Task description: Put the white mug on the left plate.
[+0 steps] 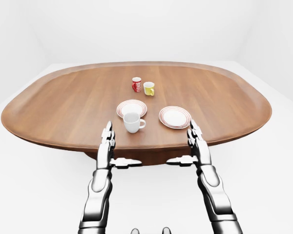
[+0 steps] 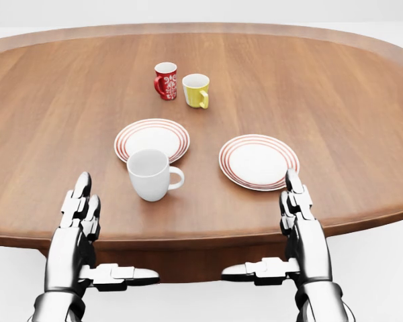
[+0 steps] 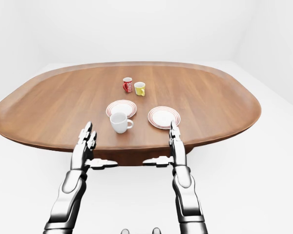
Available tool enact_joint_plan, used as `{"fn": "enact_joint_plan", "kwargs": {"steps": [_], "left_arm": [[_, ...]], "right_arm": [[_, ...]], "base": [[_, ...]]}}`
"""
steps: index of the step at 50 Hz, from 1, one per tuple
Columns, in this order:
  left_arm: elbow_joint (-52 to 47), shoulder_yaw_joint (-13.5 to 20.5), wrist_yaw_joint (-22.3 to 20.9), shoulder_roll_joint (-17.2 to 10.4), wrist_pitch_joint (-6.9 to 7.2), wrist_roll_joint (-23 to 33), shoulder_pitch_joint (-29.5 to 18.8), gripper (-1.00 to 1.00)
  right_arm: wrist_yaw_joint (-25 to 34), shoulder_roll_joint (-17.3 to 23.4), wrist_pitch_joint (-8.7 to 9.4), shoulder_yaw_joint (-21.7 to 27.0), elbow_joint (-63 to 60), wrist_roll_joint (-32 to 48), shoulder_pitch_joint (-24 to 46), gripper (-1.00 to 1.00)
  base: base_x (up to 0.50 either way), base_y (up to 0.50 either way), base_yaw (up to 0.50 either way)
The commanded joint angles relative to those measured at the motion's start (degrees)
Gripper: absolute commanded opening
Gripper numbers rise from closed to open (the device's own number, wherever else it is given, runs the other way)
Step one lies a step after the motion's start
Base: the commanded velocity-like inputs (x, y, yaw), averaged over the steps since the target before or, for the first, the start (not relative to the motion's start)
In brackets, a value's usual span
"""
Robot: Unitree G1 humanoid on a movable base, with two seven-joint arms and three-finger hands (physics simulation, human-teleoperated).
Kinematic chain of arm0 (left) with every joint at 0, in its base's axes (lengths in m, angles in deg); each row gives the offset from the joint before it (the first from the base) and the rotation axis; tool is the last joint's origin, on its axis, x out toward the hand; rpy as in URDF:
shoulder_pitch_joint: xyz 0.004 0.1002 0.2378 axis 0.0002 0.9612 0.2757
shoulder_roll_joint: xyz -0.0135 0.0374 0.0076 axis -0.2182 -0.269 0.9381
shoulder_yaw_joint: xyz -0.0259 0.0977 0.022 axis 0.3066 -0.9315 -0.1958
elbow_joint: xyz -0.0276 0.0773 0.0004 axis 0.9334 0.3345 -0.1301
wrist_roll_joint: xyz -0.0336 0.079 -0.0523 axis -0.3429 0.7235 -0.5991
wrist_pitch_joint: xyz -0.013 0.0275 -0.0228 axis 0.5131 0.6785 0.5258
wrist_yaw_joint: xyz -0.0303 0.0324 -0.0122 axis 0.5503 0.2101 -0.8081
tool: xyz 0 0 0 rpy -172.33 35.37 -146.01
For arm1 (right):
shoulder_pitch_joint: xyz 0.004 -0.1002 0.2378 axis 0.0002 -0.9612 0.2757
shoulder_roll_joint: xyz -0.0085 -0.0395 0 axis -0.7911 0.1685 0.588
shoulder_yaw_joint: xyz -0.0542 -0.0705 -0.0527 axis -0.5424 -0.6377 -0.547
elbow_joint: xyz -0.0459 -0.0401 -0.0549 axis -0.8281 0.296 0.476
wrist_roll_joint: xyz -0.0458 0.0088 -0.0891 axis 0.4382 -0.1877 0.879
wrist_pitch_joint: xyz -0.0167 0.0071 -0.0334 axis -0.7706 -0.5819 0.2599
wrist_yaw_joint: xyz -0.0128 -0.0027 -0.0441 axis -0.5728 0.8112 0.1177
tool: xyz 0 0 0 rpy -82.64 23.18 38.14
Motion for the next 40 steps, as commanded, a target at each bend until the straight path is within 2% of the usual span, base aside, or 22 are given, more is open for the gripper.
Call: {"fn": "enact_joint_plan", "kwargs": {"steps": [1, 3, 4, 6, 8, 10, 11, 13, 15, 17, 18, 20, 23, 29, 40], "left_arm": [[-0.7, 0.5, -2.2, -0.4, -1.59, -0.2, 1.4, 1.0], [-0.5, 0.6, -2.2, -0.4, -1.13, -0.1, 1.1, 1.0], [-0.4, 0.6, -2.2, -0.4, -1.11, 0.0, 1.0, 1.0], [-0.2, 0.5, -2.0, -0.4, -1.31, 0.5, 1.0, 1.0], [-1.7, 0.2, -2.2, -0.3, -0.65, 0.6, 1.5, 1.0], [-1.9, 0.2, -2.3, -0.3, -0.67, 0.6, 1.7, 1.0], [-2.2, 0.2, -2.3, -0.3, -0.4, 0.7, 1.7, 1.0], [-6.4, 0.0, -2.6, -0.3, 2.12, 0.6, 2.2, 1.0], [-12.1, 0.0, -2.8, -0.4, 5.17, 0.5, 2.8, 1.0], [-27.4, 0.3, -3.5, -0.7, 5.17, -1.3, 3.2, 1.0], [-39.2, 1.9, -3.4, -0.9, 5.17, -4.0, 1.3, 1.0], [-48.2, 4.4, -2.9, -1.3, 5.17, -7.5, -2.2, 1.0], [-50.2, 5.7, -1.9, -1.6, 5.17, -8.8, -3.0, 1.0], [-47.8, 5.4, -1.7, -1.7, 5.17, -8.7, -2.5, 1.0], [-47.0, 5.5, -1.5, -1.9, 5.17, -8.2, -2.1, 1.0]], "right_arm": [[1.8, 0.4, 1.32, -0.4, 3.0, 1.1, 0.3, 1.0], [1.2, 0.6, -0.5, -0.9, 5.1, 3.5, 0.4, 1.0], [1.4, 0.5, -0.59, -0.8, 4.1, 3.5, 0.2, 1.0], [1.7, 0.5, 0.24, -0.6, 2.8, 3.8, 0.1, 1.0], [2.0, 0.6, 0.51, -0.2, 2.1, 3.4, -0.1, 1.0], [2.1, 0.6, 0.48, 0.0, 1.7, 3.5, -0.3, 1.0], [2.3, 0.6, 1.18, 0.0, 0.6, 3.3, -0.6, 1.0], [2.8, 0.6, 3.95, 0.1, -5.1, 2.8, -1.3, 1.0], [3.7, 0.5, 3.95, 0.3, -11.8, 1.7, -2.0, 1.0], [4.6, 0.8, 3.95, 0.5, -24.7, 0.1, -2.4, 1.0], [4.9, 1.1, 3.95, 0.8, -34.6, -0.9, -1.6, 1.0], [5.3, 1.3, 3.95, 2.1, -45.3, -3.1, 0.7, 1.0], [4.9, 1.9, 3.95, 3.2, -52.1, -4.5, 2.8, 1.0], [6.1, 2.1, 3.95, 2.1, -49.4, -2.5, 0.8, 1.0], [6.3, 1.5, 3.95, 3.9, -50.2, -4.6, 0.7, 1.0]], "base": [[0.0, 0.0, 0.0], [0.0, 0.0, 0.0], [0.0, 0.0, 0.0], [0.0, 0.0, 0.0], [0.0, 0.0, 0.0], [0.0, 0.0, 0.0], [0.0, 0.0, 0.0], [0.0, 0.0, 0.0], [0.0, 0.0, 0.0], [0.0, 0.0, 0.0], [0.0, 0.0, 0.0], [0.0, 0.0, 0.0], [0.0, 0.0, 0.0], [0.0, 0.0, 0.0], [0.0, 0.03, 0.0]]}}
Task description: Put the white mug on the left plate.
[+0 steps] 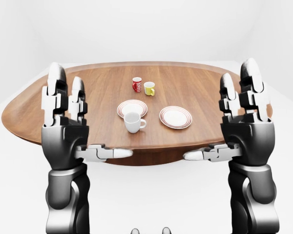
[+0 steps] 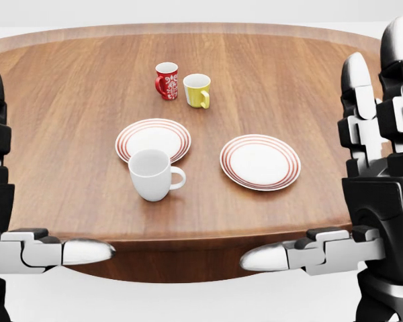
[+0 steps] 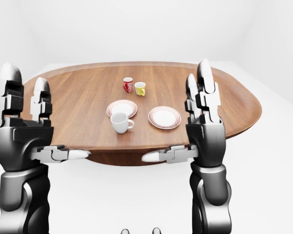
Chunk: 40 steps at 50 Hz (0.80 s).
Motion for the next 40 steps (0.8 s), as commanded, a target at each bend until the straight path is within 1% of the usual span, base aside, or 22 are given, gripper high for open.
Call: {"fn": "enact_joint_plan", "kwargs": {"steps": [1, 5, 25, 40], "left_arm": [[-4.2, 0.8, 0.2, -0.3, 0.0, -0.9, -0.4, 1.0], [-3.8, 0.6, 0.1, -0.2, 0.0, -0.8, -0.2, 1.0], [-3.8, 1.2, 0.3, -0.5, 0.0, -1.5, -1.0, 1.0], [-3.8, 1.0, 0.2, -0.4, 0.0, -1.4, -0.6, 1.0]], "right_arm": [[0.7, 0.0, 0.0, 1.5, -5.8, -2.3, -0.1, 1.0], [0.7, 0.2, 0.0, 1.5, -6.2, -3.1, -0.1, 1.0], [1.5, 0.3, 0.0, 0.5, -5.6, -2.0, -0.5, 1.0], [1.9, 0.2, 0.0, 0.2, -4.5, -1.4, -1.0, 1.0]], "base": [[0.0, 0.5, 0.0], [0.0, 0.5, 0.0], [0.0, 0.5, 0.0], [0.0, 0.5, 0.0]]}}
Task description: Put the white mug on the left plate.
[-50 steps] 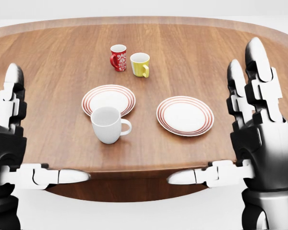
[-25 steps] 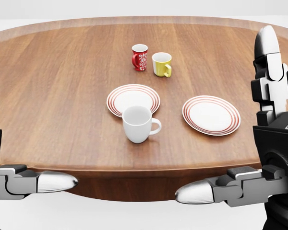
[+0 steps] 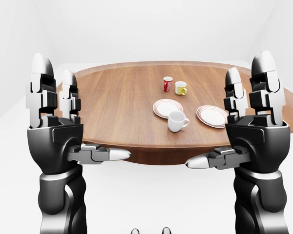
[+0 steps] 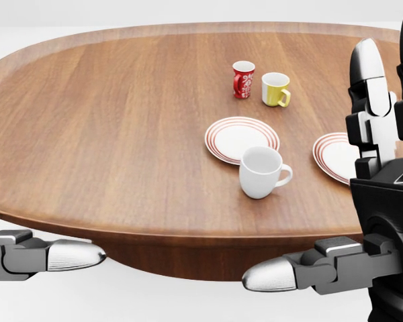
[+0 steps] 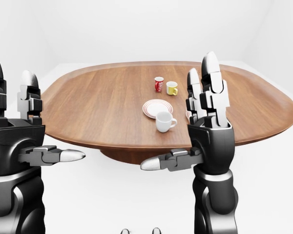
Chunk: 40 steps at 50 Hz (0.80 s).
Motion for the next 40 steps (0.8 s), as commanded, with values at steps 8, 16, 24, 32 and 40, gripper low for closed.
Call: {"fn": "enact_joint_plan", "kwargs": {"steps": [8, 16, 24, 32, 40], "left_arm": [[-0.4, 0.0, 0.0, 0.0, 0.0, -0.1, 0.0, 1.0], [-0.9, 0.2, 0.0, -0.1, 0.0, -0.3, 0.0, 1.0], [-0.9, 0.2, -0.1, -0.1, 0.0, -0.3, 0.1, 1.0], [-0.8, 0.4, -0.1, -0.1, 0.0, -0.4, 0.0, 1.0], [-0.7, 0.3, -0.2, -0.1, 0.0, -0.3, 0.1, 1.0]], "right_arm": [[0.7, -0.4, 0.0, -0.5, 0.4, 0.8, -0.5, 1.0], [0.5, -0.3, 0.0, 0.5, -0.7, -2.5, -0.5, 1.0], [0.3, 0.0, 0.0, 0.5, -0.9, -2.9, -0.4, 1.0], [0.4, 0.0, 0.0, 0.3, -0.9, -2.8, -0.4, 1.0], [0.8, 0.1, 0.0, -0.2, -1.2, -2.4, -0.6, 1.0]], "base": [[0.0, 0.05, 0.0], [0.17, 0.0, 0.0], [0.5, 0.0, 0.0], [0.5, 0.0, 0.0], [0.5, 0.0, 0.0]]}}
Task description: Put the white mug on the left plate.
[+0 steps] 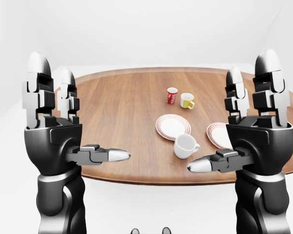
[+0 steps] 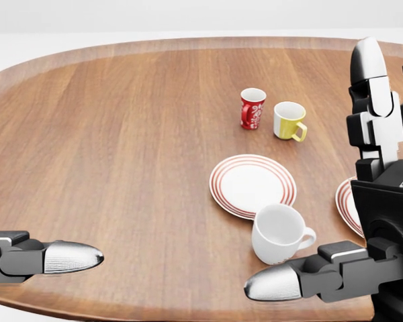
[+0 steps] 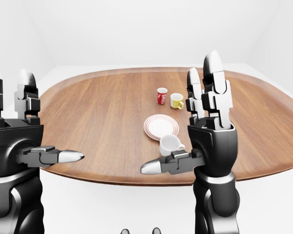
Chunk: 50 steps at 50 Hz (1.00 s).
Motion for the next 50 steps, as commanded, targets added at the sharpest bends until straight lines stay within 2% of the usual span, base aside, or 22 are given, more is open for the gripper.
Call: {"fn": "enact_joint_plan", "kwargs": {"steps": [1, 42, 45, 47, 50], "left_arm": [[0.1, 0.0, -0.1, 0.0, 0.0, 0.1, 0.1, 1.0], [0.6, -0.3, -0.3, 0.2, 0.0, 0.4, 0.7, 1.0], [0.8, -0.4, -0.4, 0.2, 0.0, 0.5, 0.8, 1.0], [0.9, -0.3, -0.4, 0.2, 0.0, 0.5, 0.7, 1.0], [1.0, -0.4, -0.4, 0.2, 0.0, 0.6, 0.8, 1.0]], "right_arm": [[0.4, 0.1, 0.0, -0.4, -0.4, 0.1, -0.2, 1.0], [0.8, -0.2, 0.0, -1.0, -1.0, 1.1, -0.4, 1.0], [-1.6, 0.5, 0.0, -2.9, -1.3, 5.0, 1.1, 1.0], [-2.6, 1.5, 0.0, -6.8, -1.8, 11.1, 1.6, 1.0], [-1.2, 1.1, 0.0, -11.3, -4.4, 15.9, 2.0, 1.0]], "base": [[0.5, 0.0, 0.0], [0.5, -0.01, 0.0], [0.28, -0.02, 0.0], [0.0, 0.0, 0.0], [0.0, 0.0, 0.0]]}}
